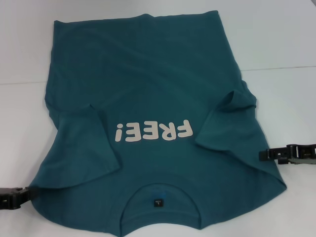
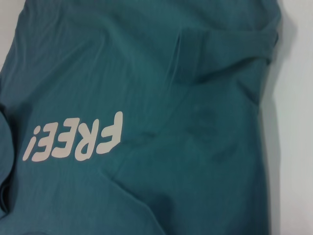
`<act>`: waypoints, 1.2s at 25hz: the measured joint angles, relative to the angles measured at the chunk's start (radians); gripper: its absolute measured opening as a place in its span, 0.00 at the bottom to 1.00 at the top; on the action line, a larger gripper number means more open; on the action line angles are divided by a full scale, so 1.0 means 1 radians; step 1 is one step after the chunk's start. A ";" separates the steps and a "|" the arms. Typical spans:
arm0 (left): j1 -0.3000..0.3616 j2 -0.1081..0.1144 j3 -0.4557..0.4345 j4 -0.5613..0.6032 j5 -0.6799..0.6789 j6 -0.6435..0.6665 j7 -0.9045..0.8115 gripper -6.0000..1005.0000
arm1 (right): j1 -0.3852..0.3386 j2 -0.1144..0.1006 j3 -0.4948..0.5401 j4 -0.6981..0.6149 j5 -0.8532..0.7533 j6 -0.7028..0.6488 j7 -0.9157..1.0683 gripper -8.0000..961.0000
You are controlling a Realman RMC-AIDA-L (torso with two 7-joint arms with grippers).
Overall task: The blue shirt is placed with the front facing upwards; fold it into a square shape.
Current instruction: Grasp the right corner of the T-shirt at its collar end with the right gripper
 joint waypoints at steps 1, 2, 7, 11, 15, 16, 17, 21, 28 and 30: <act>0.000 0.000 0.000 0.000 0.000 0.000 0.000 0.00 | 0.000 0.001 -0.002 -0.001 0.000 0.000 0.001 0.87; 0.000 0.000 0.000 0.000 -0.001 0.000 0.000 0.00 | 0.002 0.002 -0.005 -0.002 0.000 -0.001 0.002 0.87; 0.001 0.000 -0.002 0.000 -0.001 0.000 0.000 0.00 | 0.008 0.003 -0.014 -0.002 0.000 -0.006 0.002 0.87; 0.002 0.000 -0.002 0.000 -0.003 0.000 0.000 0.00 | 0.013 0.003 -0.024 -0.003 0.000 -0.007 0.002 0.87; 0.003 0.000 -0.002 0.000 -0.003 0.000 0.001 0.00 | 0.013 0.003 -0.027 -0.005 0.000 -0.008 0.004 0.87; 0.003 0.000 -0.002 0.000 -0.003 0.000 0.001 0.00 | 0.013 0.003 -0.027 -0.005 0.000 -0.008 0.004 0.87; 0.003 0.000 -0.003 0.000 -0.003 0.000 0.001 0.00 | 0.013 0.003 -0.027 -0.005 0.000 -0.008 0.004 0.87; 0.003 0.000 -0.005 -0.001 -0.003 0.000 0.002 0.00 | 0.012 0.003 -0.029 -0.004 0.000 -0.009 0.004 0.87; 0.003 0.000 -0.006 -0.002 -0.003 0.000 0.002 0.00 | 0.022 0.005 -0.030 -0.002 0.000 -0.016 0.003 0.87; 0.003 0.000 -0.007 -0.002 -0.003 0.000 0.002 0.00 | 0.027 0.007 -0.031 0.000 0.000 -0.016 0.002 0.87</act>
